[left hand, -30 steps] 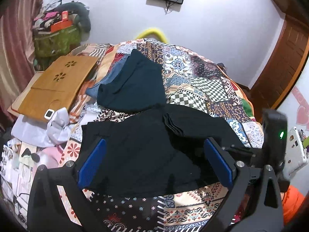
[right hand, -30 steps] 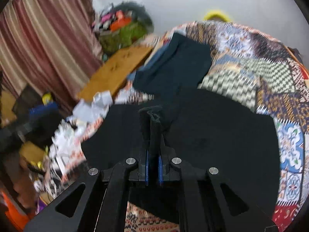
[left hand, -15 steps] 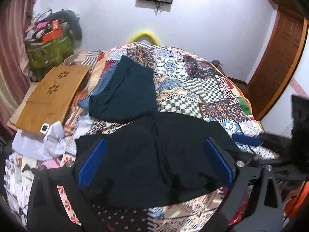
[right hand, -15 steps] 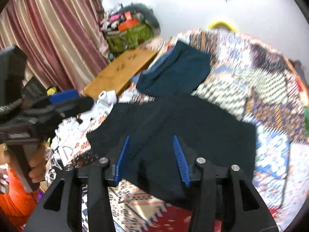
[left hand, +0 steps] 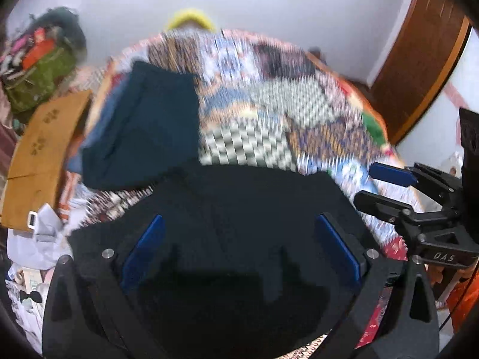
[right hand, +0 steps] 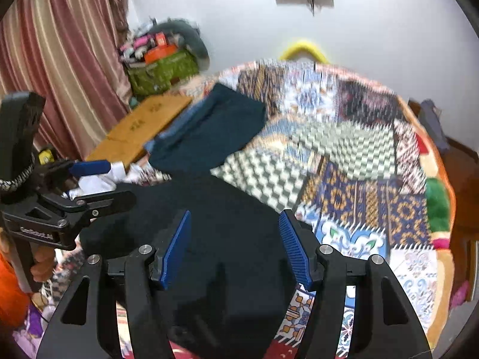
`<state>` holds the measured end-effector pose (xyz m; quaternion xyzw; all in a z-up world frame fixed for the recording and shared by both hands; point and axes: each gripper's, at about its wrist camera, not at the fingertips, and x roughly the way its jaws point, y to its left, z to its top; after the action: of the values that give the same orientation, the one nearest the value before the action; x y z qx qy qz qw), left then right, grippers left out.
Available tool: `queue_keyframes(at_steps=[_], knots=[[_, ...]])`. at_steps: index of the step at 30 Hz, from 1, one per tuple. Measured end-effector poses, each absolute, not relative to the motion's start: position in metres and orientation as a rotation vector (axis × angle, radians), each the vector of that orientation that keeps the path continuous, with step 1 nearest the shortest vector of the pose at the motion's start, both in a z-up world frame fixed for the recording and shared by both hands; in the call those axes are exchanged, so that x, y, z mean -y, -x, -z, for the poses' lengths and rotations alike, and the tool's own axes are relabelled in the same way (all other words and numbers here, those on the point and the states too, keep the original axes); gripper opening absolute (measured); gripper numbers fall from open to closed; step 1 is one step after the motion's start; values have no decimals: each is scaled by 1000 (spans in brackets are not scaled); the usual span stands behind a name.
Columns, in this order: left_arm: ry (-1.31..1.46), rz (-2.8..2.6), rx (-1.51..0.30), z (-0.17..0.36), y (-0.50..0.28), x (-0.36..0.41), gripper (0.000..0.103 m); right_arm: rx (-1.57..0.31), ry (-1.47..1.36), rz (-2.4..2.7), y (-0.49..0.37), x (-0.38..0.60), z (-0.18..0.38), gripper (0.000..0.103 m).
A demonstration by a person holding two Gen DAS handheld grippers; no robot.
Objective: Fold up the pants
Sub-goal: 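Lower the folded leg onto the trousers and open the right gripper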
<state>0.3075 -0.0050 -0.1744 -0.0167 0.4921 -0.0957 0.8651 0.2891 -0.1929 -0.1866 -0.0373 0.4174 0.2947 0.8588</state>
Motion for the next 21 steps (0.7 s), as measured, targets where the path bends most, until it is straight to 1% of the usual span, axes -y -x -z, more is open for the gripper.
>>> queue_keyframes(at_steps=[6,8,12,14,18,21], knots=[[-56,169,-1218,237,-321,12,102,-1082,72,-649,-303,190,249,57],[-60,179,-1234,247,-318,10,103,-1124,75,-659,-302,194,263,57],[-87,180,-1200,244,-307,9,103,-1110,57,-664,-286,208,261,62],[-90,171,-1193,243,-301,7,103,-1108,50,-653,-279,216,258,62],[-67,159,-1195,239,-293,1,103,-1097,55,-614,-265,227,254,69],[-68,146,-1184,236,-285,-2,103,-1087,41,-595,-256,238,251,69]])
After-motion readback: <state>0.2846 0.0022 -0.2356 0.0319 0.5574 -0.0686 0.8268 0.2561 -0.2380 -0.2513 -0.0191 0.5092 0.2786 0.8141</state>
